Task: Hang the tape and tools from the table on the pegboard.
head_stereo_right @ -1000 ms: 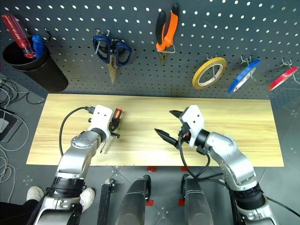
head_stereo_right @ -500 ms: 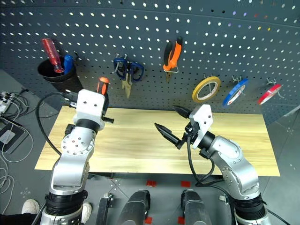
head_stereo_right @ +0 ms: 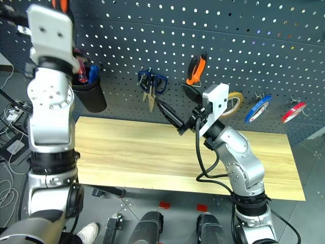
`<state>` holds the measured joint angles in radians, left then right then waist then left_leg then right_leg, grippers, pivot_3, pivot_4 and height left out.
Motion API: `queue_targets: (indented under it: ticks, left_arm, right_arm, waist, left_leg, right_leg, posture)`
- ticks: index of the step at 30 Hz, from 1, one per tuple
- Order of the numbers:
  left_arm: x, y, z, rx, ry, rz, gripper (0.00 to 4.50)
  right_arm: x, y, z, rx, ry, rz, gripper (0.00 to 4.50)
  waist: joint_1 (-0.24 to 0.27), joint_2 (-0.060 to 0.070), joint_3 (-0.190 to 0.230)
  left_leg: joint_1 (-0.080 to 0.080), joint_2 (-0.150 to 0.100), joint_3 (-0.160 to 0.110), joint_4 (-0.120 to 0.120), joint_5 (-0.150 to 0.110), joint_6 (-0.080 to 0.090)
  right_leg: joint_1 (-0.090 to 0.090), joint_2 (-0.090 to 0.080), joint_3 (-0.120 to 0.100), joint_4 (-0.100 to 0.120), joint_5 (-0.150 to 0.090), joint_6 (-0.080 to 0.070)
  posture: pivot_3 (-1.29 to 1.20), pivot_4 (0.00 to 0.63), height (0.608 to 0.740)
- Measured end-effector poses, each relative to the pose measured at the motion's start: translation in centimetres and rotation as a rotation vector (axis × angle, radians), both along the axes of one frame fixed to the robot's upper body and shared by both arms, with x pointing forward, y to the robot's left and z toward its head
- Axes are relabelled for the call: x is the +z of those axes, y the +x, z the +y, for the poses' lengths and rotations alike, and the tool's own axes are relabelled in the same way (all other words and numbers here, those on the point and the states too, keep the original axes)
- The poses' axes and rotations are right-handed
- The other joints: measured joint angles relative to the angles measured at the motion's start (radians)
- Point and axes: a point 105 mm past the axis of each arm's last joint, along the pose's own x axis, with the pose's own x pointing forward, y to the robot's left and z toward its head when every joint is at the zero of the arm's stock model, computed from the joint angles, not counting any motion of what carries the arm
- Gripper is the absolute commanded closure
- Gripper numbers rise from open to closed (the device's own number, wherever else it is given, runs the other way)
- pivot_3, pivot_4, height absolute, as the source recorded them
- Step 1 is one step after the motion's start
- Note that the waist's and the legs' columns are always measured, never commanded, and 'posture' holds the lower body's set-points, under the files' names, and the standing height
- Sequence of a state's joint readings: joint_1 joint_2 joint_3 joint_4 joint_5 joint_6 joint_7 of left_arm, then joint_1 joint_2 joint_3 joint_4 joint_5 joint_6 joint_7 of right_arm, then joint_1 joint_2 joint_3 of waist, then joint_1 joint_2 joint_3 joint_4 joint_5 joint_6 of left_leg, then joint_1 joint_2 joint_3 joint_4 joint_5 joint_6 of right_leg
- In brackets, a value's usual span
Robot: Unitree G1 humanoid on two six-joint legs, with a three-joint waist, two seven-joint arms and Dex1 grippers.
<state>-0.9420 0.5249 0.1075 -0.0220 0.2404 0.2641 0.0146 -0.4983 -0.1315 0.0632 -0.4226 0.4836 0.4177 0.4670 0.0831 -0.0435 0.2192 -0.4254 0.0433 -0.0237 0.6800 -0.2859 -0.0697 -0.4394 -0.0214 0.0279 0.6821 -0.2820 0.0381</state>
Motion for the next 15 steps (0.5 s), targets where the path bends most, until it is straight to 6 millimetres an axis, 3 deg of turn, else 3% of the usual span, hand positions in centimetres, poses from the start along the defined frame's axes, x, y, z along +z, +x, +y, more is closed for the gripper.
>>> queue_targets:
  ticks: [4, 11, 15]
  left_arm:
    - [0.6, 1.1, 0.3, 0.002, -0.009, -0.018, 3.60]
    - [-1.1, 3.0, 1.2, 0.010, -0.034, 0.006, 3.60]
    - [-2.9, 3.7, 1.7, 0.000, -0.080, 0.029, 3.60]
  right_arm:
    - [-0.1, 0.2, 0.2, -0.003, 0.012, 0.008, 0.00]
    - [-0.3, -0.2, 1.2, 0.034, -0.014, 0.002, 0.00]
    - [-0.5, -0.4, 1.4, 0.051, -0.042, -0.005, 0.00]
  waist:
    - [-0.002, 0.001, -0.004]
    - [-0.003, 0.001, -0.004]
    - [-0.005, 0.001, -0.004]
  left_leg:
    - [0.000, 0.000, 0.000, 0.000, 0.000, 0.000]
    - [0.000, 0.000, 0.000, 0.001, 0.000, 0.000]
    - [0.000, 0.000, 0.000, 0.001, 0.000, 0.000]
  right_leg:
    - [0.000, 0.000, 0.000, 0.000, 0.000, 0.000]
    - [-0.001, 0.000, 0.000, 0.002, 0.000, 0.000]
    - [-0.001, 0.000, 0.000, 0.006, 0.000, 0.000]
  posture:
    - [0.19, 0.148, 0.740]
    - [0.18, 0.166, 0.740]
    - [0.17, 0.177, 0.740]
